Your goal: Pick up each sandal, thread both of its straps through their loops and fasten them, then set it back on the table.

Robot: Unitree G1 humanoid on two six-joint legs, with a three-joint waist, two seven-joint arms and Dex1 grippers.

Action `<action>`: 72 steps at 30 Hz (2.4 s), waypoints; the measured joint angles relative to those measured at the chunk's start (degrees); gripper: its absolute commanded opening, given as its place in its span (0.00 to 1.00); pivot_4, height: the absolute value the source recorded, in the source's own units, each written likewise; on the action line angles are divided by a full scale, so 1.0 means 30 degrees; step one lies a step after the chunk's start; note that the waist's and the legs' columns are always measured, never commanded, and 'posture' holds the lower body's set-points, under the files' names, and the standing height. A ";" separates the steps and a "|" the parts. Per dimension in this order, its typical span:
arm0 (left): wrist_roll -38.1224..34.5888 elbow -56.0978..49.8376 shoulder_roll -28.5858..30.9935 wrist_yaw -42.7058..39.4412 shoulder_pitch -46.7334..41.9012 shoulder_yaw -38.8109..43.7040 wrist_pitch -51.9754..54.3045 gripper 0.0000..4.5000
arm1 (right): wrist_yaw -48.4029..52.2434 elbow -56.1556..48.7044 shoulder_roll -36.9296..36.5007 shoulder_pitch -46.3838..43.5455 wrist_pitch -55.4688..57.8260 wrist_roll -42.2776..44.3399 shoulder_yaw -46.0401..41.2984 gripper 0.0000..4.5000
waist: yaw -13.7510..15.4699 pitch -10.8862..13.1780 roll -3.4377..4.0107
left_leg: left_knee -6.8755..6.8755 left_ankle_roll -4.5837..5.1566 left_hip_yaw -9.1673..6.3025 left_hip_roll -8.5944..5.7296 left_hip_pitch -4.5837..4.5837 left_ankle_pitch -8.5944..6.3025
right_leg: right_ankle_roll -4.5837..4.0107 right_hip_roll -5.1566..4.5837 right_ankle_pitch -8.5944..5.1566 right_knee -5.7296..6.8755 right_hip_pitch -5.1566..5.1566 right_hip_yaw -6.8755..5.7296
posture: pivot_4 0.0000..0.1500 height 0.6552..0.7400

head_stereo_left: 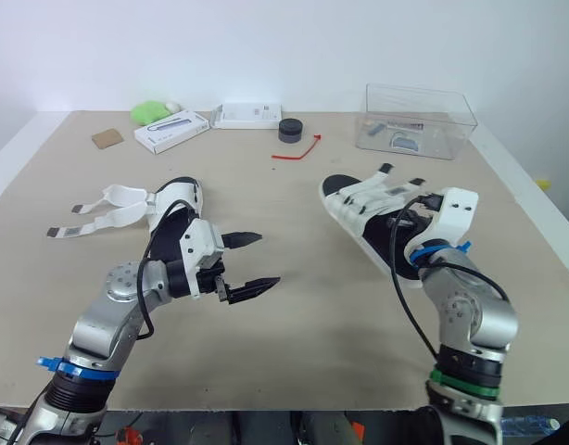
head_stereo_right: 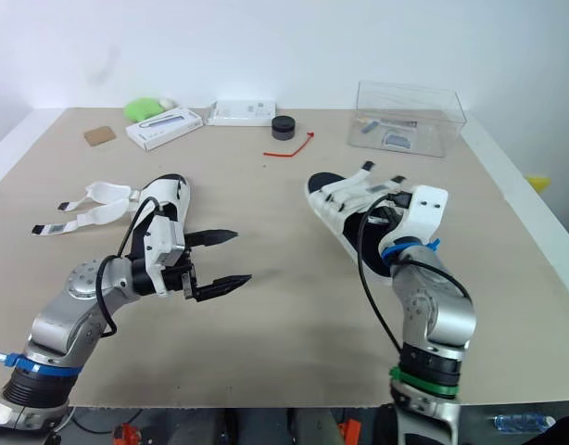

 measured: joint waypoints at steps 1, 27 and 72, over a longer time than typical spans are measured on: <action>0.0048 0.0015 -0.0061 0.0030 -0.0045 -0.0071 -0.0009 1.00 | -0.0405 0.0002 0.0214 -0.0051 0.0072 -0.0058 -0.0109 0.01 | 0.0001 0.0001 0.0000 | 0.0003 -0.0002 0.0002 -0.0001 0.0000 0.0001 | 0.0003 0.0000 0.0003 0.0000 0.0000 0.0000 | 1.00 1.00; 0.0774 0.0607 -0.0293 0.0845 0.0066 -0.0249 0.0498 1.00 | 0.6834 -0.6095 -0.4975 0.9224 -0.1092 0.2428 0.3782 0.99 | 0.0027 -0.0012 0.0000 | 0.0012 0.0041 -0.0056 -0.0031 0.0000 -0.0024 | 0.0171 -0.0027 -0.0120 -0.0016 0.0037 -0.0034 | 1.00 1.00; 0.5778 0.1511 -0.7268 1.8452 -0.2602 0.4396 0.8445 1.00 | 2.9565 1.3743 -0.6209 -0.6225 -1.7253 0.1387 1.1165 0.99 | 0.0034 0.0155 -0.0282 | 0.0015 -0.0166 -0.0186 -0.0011 0.0227 0.0067 | -0.0220 0.0155 0.0119 0.0180 0.0066 0.0027 | 1.00 1.00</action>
